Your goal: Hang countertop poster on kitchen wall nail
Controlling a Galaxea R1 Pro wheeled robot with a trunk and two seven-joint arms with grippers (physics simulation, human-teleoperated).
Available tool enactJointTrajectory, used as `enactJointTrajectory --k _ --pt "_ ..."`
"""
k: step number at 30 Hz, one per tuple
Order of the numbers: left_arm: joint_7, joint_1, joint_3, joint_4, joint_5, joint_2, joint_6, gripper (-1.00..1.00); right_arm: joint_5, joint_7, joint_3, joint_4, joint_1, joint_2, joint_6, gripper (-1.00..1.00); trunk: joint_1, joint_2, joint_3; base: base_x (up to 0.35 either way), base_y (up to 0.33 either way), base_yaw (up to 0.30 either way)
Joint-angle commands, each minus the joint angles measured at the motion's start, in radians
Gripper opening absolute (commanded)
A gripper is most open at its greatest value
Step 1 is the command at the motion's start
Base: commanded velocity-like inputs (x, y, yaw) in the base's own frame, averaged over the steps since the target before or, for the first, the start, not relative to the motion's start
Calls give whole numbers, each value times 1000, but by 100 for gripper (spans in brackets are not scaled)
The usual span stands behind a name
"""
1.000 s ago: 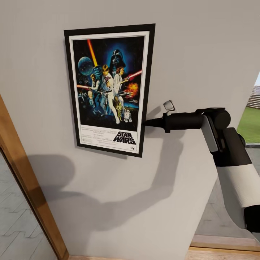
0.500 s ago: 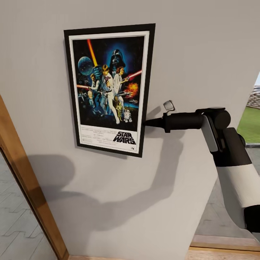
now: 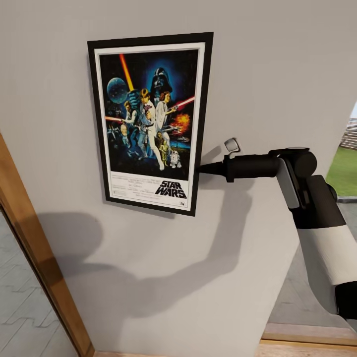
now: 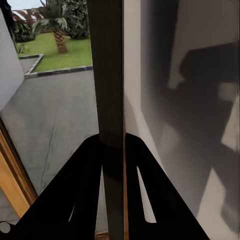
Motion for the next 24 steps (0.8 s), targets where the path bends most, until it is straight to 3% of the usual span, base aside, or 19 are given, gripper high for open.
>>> enactJointTrajectory --k 1,24 --pt "0 1 1 -1 0 0 0 100 -4 1 2 0 0 0 7 -100 0 -1 0 35 0 0" --pt "0 1 1 -1 0 0 0 100 -7 7 2 1 0 0 6 -100 0 -1 0 2 0 0"
